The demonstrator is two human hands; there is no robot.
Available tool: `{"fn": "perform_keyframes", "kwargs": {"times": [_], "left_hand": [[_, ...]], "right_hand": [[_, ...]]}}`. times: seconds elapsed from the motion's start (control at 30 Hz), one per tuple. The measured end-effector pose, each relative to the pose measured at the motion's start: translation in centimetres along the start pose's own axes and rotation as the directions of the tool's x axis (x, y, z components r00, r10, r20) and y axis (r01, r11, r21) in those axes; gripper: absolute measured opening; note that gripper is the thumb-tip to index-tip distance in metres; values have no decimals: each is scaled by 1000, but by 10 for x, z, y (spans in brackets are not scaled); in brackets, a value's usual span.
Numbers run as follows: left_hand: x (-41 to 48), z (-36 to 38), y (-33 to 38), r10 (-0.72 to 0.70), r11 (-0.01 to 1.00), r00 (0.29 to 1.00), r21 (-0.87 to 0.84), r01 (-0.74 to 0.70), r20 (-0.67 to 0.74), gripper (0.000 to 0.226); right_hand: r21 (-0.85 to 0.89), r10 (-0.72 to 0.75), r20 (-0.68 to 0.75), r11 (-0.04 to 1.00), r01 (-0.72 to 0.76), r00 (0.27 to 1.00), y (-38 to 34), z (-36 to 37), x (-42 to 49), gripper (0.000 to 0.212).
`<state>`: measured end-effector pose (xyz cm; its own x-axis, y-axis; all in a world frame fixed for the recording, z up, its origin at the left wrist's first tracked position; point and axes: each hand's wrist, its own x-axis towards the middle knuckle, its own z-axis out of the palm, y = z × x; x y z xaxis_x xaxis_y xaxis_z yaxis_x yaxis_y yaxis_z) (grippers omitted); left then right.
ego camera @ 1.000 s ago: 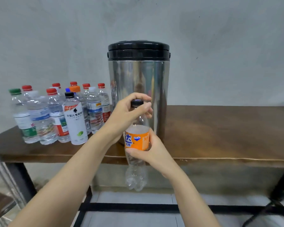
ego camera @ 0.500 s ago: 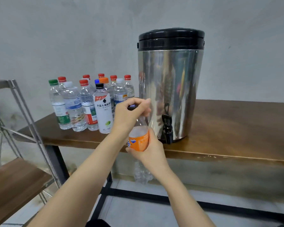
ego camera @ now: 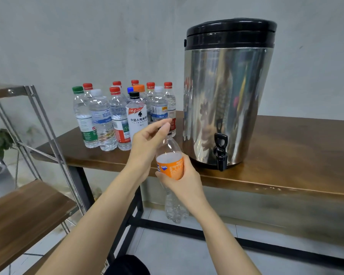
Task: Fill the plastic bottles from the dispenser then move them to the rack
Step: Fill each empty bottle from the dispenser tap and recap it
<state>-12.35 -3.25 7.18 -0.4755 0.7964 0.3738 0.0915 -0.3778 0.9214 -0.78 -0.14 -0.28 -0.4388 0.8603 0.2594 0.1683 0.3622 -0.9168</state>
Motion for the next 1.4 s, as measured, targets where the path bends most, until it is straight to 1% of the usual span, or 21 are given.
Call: {"fn": "perform_keyframes", "kwargs": {"times": [0.07,0.13,0.3,0.4,0.43,0.47,0.53,0.63,0.7,0.8,0.9,1.03,1.13,1.2,1.33,1.4], "left_hand": [[2,-8,-2,-17,999,995,34,14,98,31],[5,-15,-5,-56,998,992,40,52,111,28],[18,-20,-11,-112,994,991,-25,110,-70,18],[31,-27,-18,-109,991,973,-103,89,-206,11],[36,-31,-24,-95,993,966,-86,76,-241,11],[40,-34,-31,-80,997,960,-26,76,-270,13],[47,-42,-52,-62,979,954,170,116,-295,21],[53,-48,-90,-63,880,968,444,169,-244,24],[56,-49,-112,-62,800,983,581,154,-175,22],[59,-48,-132,-36,695,991,709,118,-129,21],[59,-46,-140,-11,619,992,778,105,-125,24],[57,-46,-136,-11,610,993,786,102,-121,31],[54,-45,-126,27,580,991,809,93,-133,32],[55,-43,-117,45,608,992,791,68,-120,29],[54,-23,-89,114,668,993,742,-57,-27,22],[51,-6,-72,171,704,984,693,-156,47,18]], "right_hand": [[-18,32,-16,999,-32,999,1,1,3,64],[-53,50,-14,997,-50,999,3,2,5,63],[-161,39,-30,986,-43,999,6,10,9,69],[-192,37,-48,980,-45,998,10,12,11,71],[-190,41,-56,980,-51,998,13,12,11,72],[-185,49,-62,981,-60,997,16,11,11,72],[-178,72,-74,980,-84,995,22,9,10,72],[-167,89,-90,981,-103,992,31,5,8,71],[-159,94,-95,981,-109,991,35,4,8,71],[-140,103,-95,983,-116,990,41,2,7,72],[-119,98,-88,987,-109,991,42,0,5,72],[-78,87,-68,993,-92,994,40,-3,2,71],[-23,58,-82,998,-60,995,38,-6,-3,69],[8,35,-97,999,-34,995,35,-12,-7,68],[62,-33,-118,997,41,992,22,-32,-19,68],[93,-62,-132,993,75,989,14,-48,-28,65]]}}
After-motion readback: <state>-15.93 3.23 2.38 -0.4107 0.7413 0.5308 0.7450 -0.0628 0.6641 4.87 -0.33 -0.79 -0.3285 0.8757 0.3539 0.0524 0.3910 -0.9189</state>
